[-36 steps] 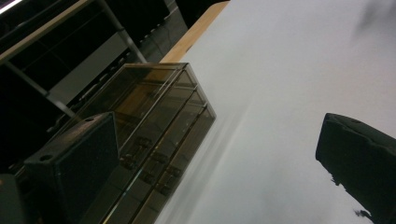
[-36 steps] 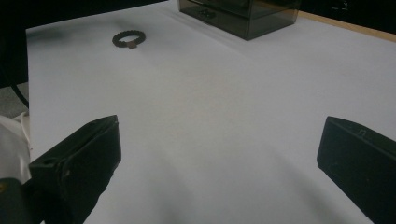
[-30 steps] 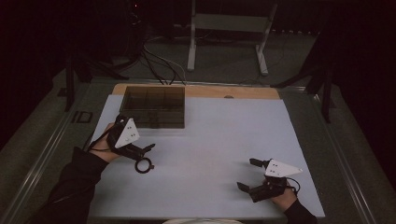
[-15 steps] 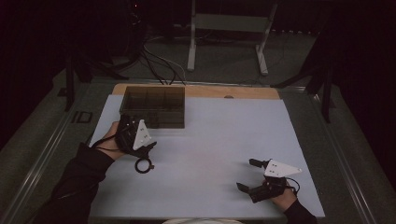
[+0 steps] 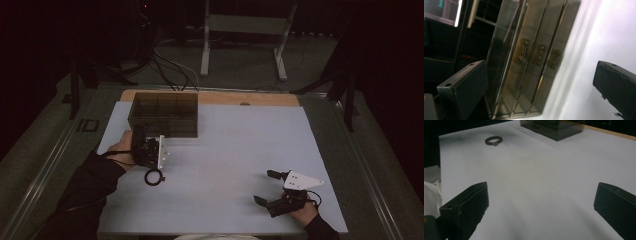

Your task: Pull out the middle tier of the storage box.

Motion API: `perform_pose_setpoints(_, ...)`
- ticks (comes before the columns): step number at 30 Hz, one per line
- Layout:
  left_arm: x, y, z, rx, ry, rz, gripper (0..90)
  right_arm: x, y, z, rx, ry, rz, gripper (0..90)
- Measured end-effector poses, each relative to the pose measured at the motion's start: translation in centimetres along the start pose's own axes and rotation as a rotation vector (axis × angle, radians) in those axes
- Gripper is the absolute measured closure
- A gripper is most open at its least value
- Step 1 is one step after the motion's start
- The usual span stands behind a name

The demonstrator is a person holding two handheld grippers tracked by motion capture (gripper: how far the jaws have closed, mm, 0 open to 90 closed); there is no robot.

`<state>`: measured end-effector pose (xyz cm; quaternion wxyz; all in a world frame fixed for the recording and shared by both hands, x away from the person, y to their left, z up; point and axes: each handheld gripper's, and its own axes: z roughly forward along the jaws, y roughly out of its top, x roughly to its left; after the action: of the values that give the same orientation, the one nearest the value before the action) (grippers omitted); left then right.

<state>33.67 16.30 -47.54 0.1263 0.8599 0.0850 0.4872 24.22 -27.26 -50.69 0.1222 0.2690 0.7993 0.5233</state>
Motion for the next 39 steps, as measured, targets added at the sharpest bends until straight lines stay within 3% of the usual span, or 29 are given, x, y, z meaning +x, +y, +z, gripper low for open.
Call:
perform_pose_setpoints(1, -0.4, 0.0, 0.3, 0.021, 0.023, 0.046, 1.0, 0.0, 0.0, 0.0, 0.001, -0.002, -0.004, 0.0)
perform_pose_setpoints(2, -0.6, 0.0, 0.5, 0.031, 0.033, 0.060, 0.9, 0.0, 0.0, 0.0, 0.001, -0.004, -0.004, 0.0)
perform_pose_setpoints(3, -0.7, 0.2, 0.6, 0.025, 0.036, 0.049, 0.9, 0.0, 0.0, 0.0, -0.001, -0.001, -0.003, 0.0)
perform_pose_setpoints(4, -0.9, 0.2, 0.7, 0.037, 0.049, 0.069, 1.0, 0.0, 0.0, 0.0, 0.000, 0.000, -0.004, 0.0)
perform_pose_setpoints(6, -0.9, 0.3, 0.9, 0.038, 0.048, 0.067, 1.0, 0.0, 0.0, 0.0, -0.001, -0.002, -0.005, 0.0)
perform_pose_setpoints(8, -0.8, 0.4, 0.9, 0.041, 0.073, 0.098, 1.9, 0.1, 0.1, -0.1, -0.008, -0.002, -0.006, 0.0)
perform_pose_setpoints(9, -0.7, 0.5, 1.0, 0.043, 0.072, 0.086, 1.9, 0.1, 0.0, -0.1, -0.008, -0.003, -0.007, 0.0)
perform_pose_setpoints(10, -0.8, 0.5, 1.1, 0.041, 0.099, 0.107, 2.0, 0.1, 0.0, 0.0, -0.005, -0.004, -0.005, 0.0)
perform_pose_setpoints(12, -1.0, 0.5, 1.2, 0.054, 0.102, 0.136, 2.1, 0.0, 0.0, 0.0, -0.003, -0.003, -0.009, 0.0)
perform_pose_setpoints(21, -3.0, 0.4, 2.6, 0.096, 0.123, 0.179, 5.2, 0.2, 0.0, 0.1, 0.005, -0.002, -0.020, 0.0)
perform_pose_setpoints(24, -3.4, 0.4, 3.0, 0.103, 0.146, 0.193, 7.9, 0.2, 0.0, 0.1, 0.004, -0.002, -0.020, 0.0)
perform_pose_setpoints(25, -3.6, 0.4, 3.2, 0.106, 0.168, 0.217, 8.2, 0.2, 0.0, 0.1, 0.004, -0.002, -0.020, 0.0)
perform_pose_setpoints(31, -4.4, 0.2, 3.9, 0.121, 0.209, 0.268, 18.3, 0.2, 0.0, 0.0, 0.004, -0.004, -0.020, 0.0)
perform_pose_setpoints(33, -4.5, 0.2, 4.2, 0.122, 0.225, 0.295, 26.3, 0.2, 0.0, 0.1, 0.006, -0.004, -0.019, 0.0)
perform_pose_setpoints(39, -4.8, 0.0, 5.1, 0.139, 0.242, 0.314, 36.9, 0.2, 0.0, 0.1, 0.007, -0.003, -0.020, 0.0)
